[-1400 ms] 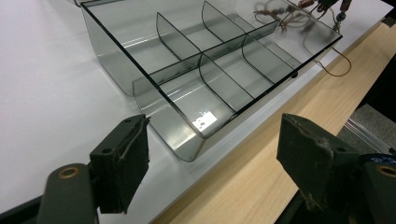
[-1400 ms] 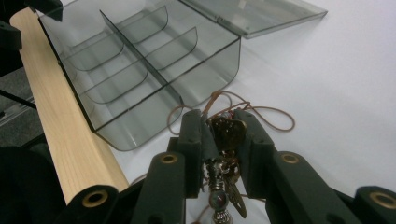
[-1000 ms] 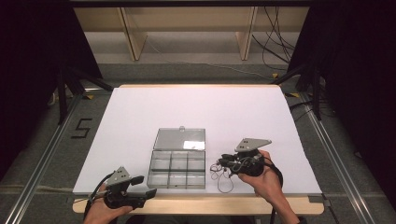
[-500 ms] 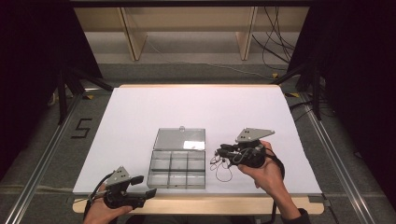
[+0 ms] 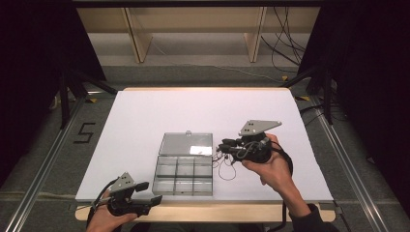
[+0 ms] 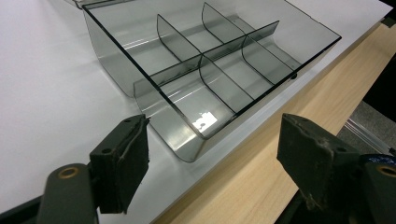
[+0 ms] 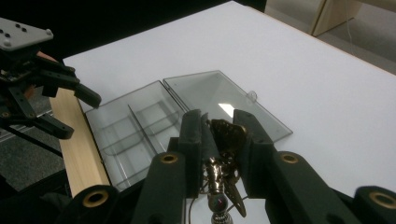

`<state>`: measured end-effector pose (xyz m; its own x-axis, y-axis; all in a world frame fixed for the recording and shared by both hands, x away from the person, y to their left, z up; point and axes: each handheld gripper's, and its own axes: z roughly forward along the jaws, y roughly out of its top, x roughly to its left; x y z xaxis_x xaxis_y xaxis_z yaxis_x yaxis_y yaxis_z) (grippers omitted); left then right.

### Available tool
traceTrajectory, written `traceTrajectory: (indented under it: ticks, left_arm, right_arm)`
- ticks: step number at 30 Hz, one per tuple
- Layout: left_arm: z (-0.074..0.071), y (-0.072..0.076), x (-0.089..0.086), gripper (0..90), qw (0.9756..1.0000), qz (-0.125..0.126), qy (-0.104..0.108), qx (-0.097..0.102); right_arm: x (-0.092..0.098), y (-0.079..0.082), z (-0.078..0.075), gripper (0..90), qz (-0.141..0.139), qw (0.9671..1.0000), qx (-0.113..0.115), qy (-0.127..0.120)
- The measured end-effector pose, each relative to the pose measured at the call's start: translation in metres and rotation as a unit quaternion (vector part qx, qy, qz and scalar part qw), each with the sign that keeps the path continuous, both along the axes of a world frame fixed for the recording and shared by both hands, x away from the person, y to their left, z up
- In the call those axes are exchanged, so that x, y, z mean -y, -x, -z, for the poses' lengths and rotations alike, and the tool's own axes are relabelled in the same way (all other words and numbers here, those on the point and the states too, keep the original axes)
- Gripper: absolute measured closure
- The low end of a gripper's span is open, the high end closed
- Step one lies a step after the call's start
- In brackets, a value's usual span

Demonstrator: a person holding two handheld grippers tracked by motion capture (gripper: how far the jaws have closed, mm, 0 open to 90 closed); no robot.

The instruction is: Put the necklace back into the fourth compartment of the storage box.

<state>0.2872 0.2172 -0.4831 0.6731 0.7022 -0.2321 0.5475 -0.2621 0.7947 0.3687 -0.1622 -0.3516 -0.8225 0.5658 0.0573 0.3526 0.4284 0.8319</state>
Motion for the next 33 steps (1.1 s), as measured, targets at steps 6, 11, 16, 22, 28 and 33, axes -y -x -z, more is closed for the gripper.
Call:
traceTrajectory:
  ticks: [6,11,16,22,28,33]
  left_arm:
    - [0.0,0.0,0.0,24.1,1.0,-0.001,0.001,-0.001]
    - [0.0,0.001,0.001,24.1,1.0,-0.003,0.006,0.0]
    - [0.0,0.001,0.001,24.0,1.0,0.001,0.007,0.002]
    - [0.0,0.003,0.0,24.0,1.0,-0.004,0.007,-0.005]
    - [0.0,0.003,-0.003,24.0,1.0,0.006,-0.001,0.002]
    - [0.0,0.003,-0.003,24.1,1.0,0.004,-0.001,0.001]
  right_arm:
    - [-0.023,-0.006,-0.007,74.5,-0.03,0.9994,0.019,-0.001]
    - [-0.048,-0.008,-0.007,74.5,-0.051,0.9986,0.013,-0.006]
    - [-0.072,-0.01,-0.002,74.5,-0.068,0.9976,0.006,-0.007]
    - [-0.095,-0.012,0.007,74.5,-0.081,0.9967,-0.005,0.001]
    - [-0.11,-0.016,0.014,74.5,-0.093,0.9955,-0.01,0.01]
    - [-0.119,-0.017,0.017,74.5,-0.098,0.995,-0.012,0.016]
